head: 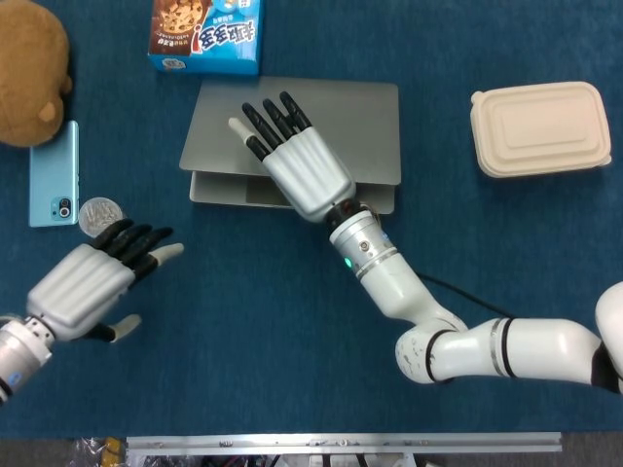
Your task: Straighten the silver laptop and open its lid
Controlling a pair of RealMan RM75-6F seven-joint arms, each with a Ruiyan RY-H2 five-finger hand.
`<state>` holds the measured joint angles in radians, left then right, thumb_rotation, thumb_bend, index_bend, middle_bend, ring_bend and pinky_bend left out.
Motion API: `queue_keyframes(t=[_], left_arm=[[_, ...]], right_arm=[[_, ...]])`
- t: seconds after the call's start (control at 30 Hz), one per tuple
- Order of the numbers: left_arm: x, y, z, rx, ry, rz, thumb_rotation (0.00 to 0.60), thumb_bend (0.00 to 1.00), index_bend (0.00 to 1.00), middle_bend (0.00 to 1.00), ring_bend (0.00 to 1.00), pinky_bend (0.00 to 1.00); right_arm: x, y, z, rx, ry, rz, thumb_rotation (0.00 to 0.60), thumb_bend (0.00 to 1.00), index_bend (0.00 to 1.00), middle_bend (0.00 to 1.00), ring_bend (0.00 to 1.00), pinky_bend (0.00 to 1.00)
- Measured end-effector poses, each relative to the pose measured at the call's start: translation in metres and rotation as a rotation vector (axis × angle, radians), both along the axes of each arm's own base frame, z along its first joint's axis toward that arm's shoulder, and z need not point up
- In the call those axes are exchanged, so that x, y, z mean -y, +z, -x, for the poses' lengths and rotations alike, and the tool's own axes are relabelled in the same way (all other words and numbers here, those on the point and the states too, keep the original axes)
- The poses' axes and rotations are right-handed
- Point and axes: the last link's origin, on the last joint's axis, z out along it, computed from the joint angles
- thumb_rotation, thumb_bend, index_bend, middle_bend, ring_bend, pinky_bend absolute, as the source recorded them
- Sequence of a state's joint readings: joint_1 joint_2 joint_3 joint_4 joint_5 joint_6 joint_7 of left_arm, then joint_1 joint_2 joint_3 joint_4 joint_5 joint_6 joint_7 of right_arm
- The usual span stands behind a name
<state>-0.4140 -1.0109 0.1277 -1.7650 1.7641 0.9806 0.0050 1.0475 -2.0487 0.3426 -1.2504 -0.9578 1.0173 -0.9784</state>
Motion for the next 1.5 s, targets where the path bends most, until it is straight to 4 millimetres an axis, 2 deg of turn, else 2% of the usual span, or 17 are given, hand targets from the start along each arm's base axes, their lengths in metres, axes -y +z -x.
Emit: queue_keyframes(t=[0.37,1.0,1.23,1.5], left_arm=[[-0.017,-0.022,-0.011,-0.005,-0.05,0.028,0.542,0.31,0.0,0.0,0.0,0.0],[-0.053,-0.069,-0.039,-0.012,-0.11,0.104,0.543,0.31,0.0,0.0,0.0,0.0],[-0.066,-0.08,-0.041,-0.021,-0.091,0.106,0.541,0.31,0.0,0.0,0.0,0.0],[-0.081,-0.094,-0.033,-0.045,-0.037,0.103,0.54,0.31,0.0,0.0,0.0,0.0]], right_arm=[[0.005,0.006,-0.002,-0.009,0.001,0.022,0.6,0.39,0.0,0.02,0.0,0.03],[0.008,0.012,-0.005,-0.028,0.007,0.052,0.6,0.39,0.0,0.02,0.0,0.03],[0.008,0.012,-0.004,-0.027,0.003,0.05,0.6,0.39,0.0,0.02,0.0,0.03],[0.009,0.014,-0.006,-0.024,0.008,0.054,0.6,0.39,0.0,0.02,0.0,0.03]])
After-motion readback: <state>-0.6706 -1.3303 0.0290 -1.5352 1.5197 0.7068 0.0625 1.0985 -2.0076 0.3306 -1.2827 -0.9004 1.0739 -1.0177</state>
